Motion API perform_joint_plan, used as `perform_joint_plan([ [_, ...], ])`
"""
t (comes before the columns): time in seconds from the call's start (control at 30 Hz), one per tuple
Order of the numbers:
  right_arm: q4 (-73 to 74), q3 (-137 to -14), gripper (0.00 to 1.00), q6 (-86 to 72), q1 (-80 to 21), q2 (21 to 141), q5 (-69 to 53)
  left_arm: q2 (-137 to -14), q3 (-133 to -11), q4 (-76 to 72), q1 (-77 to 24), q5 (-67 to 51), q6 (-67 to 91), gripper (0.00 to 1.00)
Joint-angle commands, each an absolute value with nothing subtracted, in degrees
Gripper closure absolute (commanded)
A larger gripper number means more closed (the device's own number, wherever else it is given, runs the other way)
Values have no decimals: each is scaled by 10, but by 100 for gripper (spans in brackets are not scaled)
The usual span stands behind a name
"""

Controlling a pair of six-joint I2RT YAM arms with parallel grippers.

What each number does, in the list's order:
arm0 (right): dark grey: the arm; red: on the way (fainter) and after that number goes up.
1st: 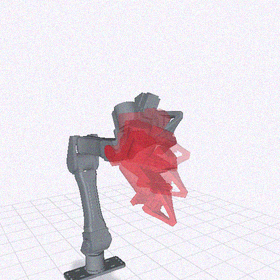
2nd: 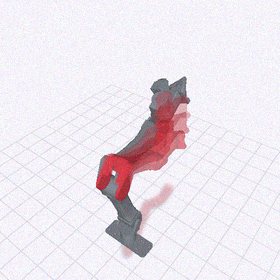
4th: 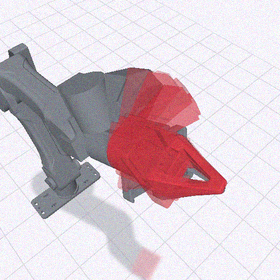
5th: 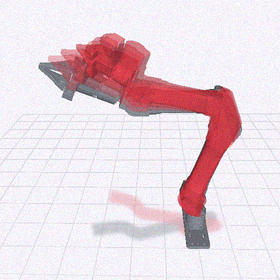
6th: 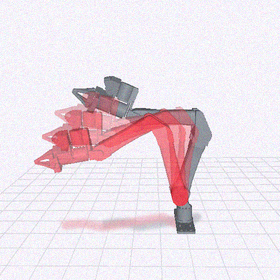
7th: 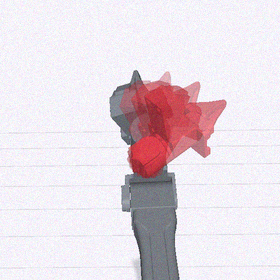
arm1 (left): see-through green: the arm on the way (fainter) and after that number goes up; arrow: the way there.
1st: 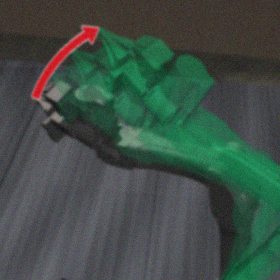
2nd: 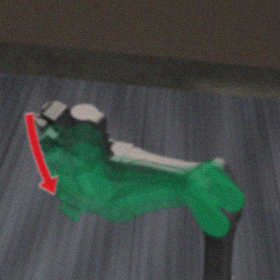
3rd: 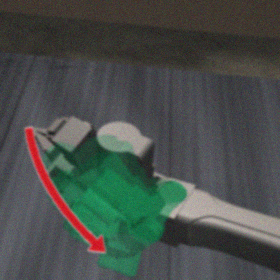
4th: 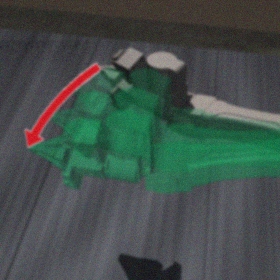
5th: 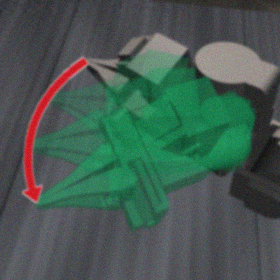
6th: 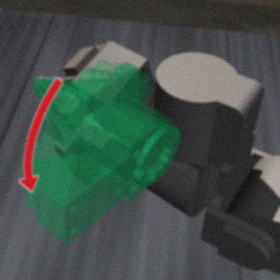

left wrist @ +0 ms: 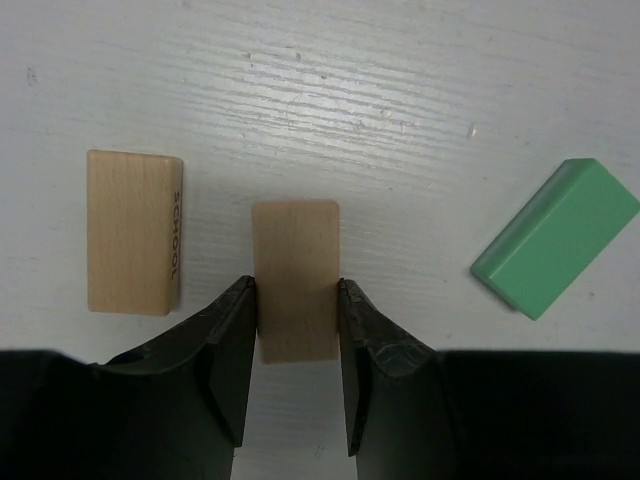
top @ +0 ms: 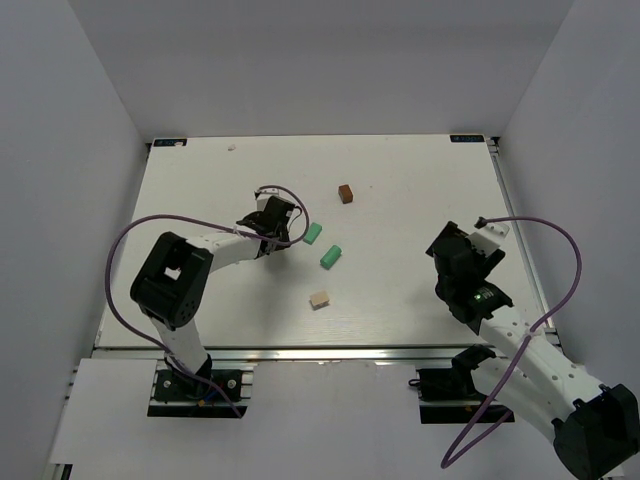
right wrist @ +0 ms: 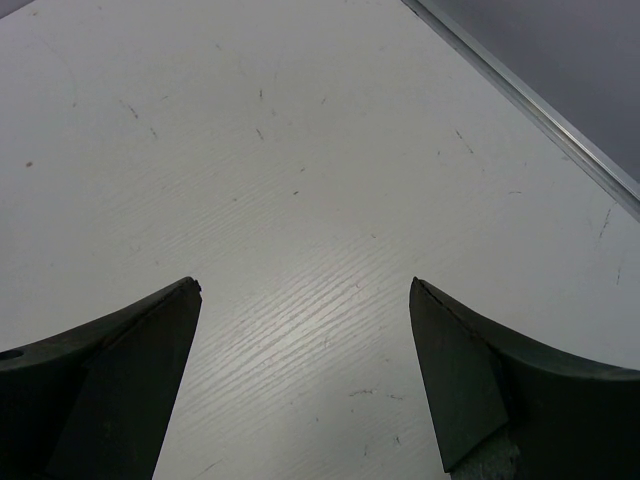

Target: Build the wood block tower

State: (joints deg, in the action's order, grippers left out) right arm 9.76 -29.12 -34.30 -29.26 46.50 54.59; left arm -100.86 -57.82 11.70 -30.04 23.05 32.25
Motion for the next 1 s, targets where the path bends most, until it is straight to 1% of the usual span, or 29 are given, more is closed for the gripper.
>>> perform_joint_plan([
  [0.0,98,-305,11,-350,-291,468,583,-1017,-585,98,-292,219,310,89],
  [0.33,98,-307,11,-349,-291,469,584,-1036,-600,114,-290,235,287,88],
  [0.37,98,-307,11,-349,-291,470,584,-1034,-599,113,-290,235,282,85],
  [0.47,98,-308,11,-347,-291,472,584,-1036,-600,113,-290,241,276,81],
  [0.67,102,-309,11,-347,-290,470,585,-1055,-616,124,-287,242,272,79],
  [0.77,111,-313,11,-345,-291,469,584,-1056,-614,124,-286,239,275,77],
  [0.8,111,-313,11,-346,-290,469,584,-1055,-613,124,-286,239,276,75],
  [0.97,105,-311,11,-342,-291,471,580,-1052,-613,131,-286,251,279,72],
])
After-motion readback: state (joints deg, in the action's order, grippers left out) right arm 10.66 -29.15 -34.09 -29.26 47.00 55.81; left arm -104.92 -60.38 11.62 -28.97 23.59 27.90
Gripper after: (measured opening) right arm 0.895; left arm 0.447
